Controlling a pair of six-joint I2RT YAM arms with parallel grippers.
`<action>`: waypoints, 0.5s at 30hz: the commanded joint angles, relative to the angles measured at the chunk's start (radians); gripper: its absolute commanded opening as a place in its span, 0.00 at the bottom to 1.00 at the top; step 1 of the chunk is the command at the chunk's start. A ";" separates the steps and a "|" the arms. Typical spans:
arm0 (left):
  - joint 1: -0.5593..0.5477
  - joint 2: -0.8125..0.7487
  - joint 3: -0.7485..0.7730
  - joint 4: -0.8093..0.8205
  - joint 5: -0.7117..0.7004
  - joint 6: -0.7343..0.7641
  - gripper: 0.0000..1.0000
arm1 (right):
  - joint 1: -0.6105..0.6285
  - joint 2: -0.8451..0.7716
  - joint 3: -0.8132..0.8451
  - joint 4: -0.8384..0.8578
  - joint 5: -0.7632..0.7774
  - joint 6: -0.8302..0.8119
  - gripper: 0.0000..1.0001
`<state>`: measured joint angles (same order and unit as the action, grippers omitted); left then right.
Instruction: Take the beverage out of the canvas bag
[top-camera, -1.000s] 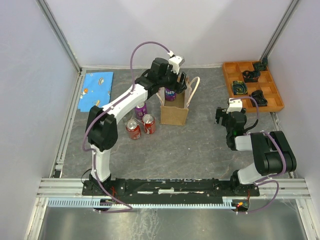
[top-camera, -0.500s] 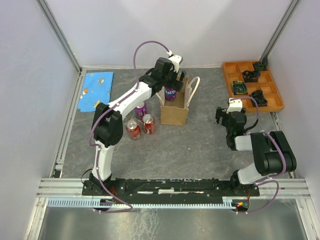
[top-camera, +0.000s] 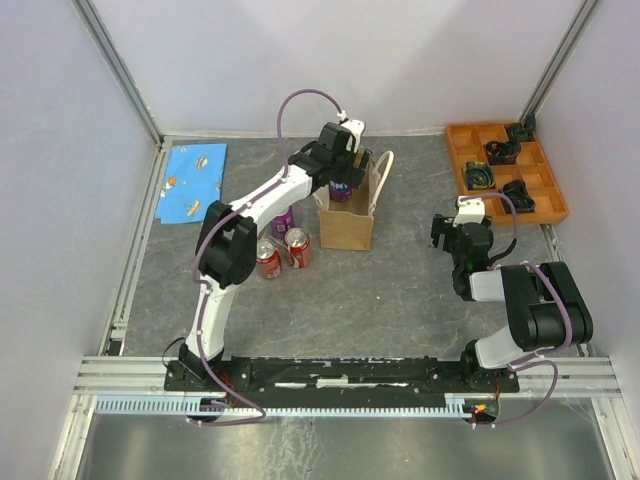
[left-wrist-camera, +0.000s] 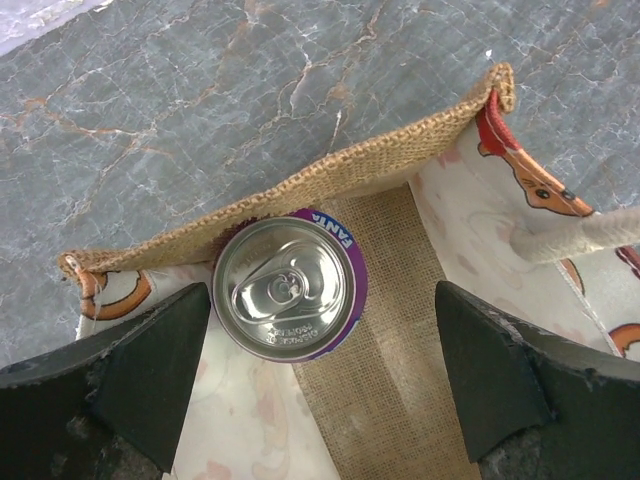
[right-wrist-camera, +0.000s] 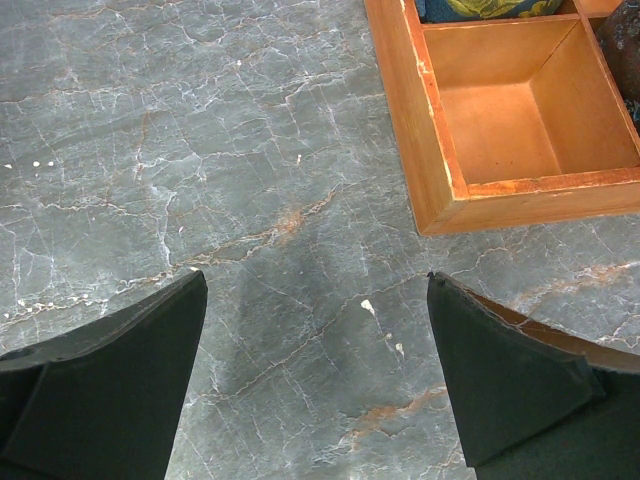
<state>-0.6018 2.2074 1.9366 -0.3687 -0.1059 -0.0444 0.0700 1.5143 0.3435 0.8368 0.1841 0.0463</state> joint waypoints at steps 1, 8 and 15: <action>0.005 0.010 0.050 0.001 -0.049 0.005 0.99 | -0.004 0.001 0.026 0.024 -0.006 -0.013 0.99; 0.005 0.054 0.063 -0.013 -0.049 0.000 0.99 | -0.004 0.001 0.025 0.025 -0.006 -0.013 0.99; 0.001 0.103 0.087 -0.039 -0.033 -0.009 0.99 | -0.004 0.001 0.026 0.024 -0.006 -0.013 0.99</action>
<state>-0.6018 2.2810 1.9907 -0.3759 -0.1318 -0.0444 0.0696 1.5143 0.3435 0.8368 0.1841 0.0463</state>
